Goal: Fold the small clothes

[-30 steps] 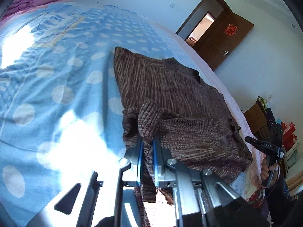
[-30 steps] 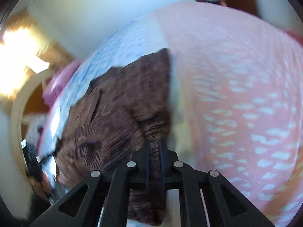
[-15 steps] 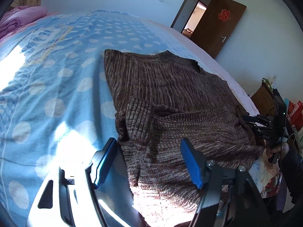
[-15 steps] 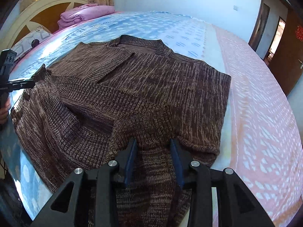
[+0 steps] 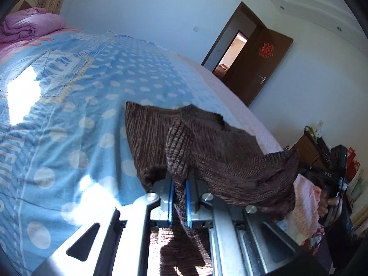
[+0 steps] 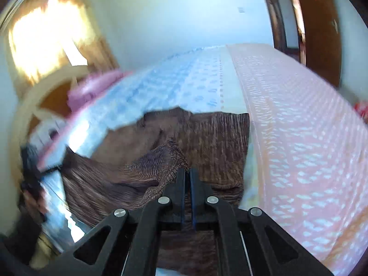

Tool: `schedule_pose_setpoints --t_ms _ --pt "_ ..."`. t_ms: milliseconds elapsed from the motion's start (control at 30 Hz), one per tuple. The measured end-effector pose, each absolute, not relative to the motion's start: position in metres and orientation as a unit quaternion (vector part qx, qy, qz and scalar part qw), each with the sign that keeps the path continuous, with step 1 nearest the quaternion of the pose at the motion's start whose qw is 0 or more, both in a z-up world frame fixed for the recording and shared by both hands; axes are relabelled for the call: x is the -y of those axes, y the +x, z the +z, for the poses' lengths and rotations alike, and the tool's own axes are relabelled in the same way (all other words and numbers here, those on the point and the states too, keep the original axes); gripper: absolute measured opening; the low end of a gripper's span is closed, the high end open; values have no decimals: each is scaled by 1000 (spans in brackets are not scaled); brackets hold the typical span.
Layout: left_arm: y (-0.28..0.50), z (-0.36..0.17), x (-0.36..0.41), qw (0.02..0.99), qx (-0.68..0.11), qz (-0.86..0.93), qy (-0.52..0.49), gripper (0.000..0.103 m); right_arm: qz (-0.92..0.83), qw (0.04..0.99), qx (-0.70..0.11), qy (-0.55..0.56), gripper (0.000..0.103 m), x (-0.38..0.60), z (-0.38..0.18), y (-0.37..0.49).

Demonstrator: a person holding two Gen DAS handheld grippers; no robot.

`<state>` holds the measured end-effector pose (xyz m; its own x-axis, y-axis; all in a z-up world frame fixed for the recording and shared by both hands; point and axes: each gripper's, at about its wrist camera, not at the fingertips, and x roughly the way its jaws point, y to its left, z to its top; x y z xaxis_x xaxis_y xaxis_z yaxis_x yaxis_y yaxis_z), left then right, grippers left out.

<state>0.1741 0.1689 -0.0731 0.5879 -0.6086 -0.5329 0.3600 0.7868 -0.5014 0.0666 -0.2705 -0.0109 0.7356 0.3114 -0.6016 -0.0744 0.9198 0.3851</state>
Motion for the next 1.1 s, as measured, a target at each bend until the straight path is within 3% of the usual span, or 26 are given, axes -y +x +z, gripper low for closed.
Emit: schedule_pose_setpoints --t_ms 167,267,500,767,933,1100 --pt "176 -59 -174 871 -345 -288 -200 8 95 900 -333 265 3 297 -16 67" --pt "170 -46 -182 862 -319 -317 -232 8 164 886 -281 329 3 305 -6 54" --pt "189 -45 -171 877 -331 -292 -189 8 137 910 -294 260 3 293 1 66" --pt "258 -42 -146 888 -345 -256 -163 8 99 918 -303 234 3 306 2 153" --pt "316 -61 -127 889 -362 -231 -163 8 59 913 -332 228 3 321 -40 226" --pt "357 -118 -110 880 -423 -161 -147 12 17 908 -378 180 3 318 -92 274"
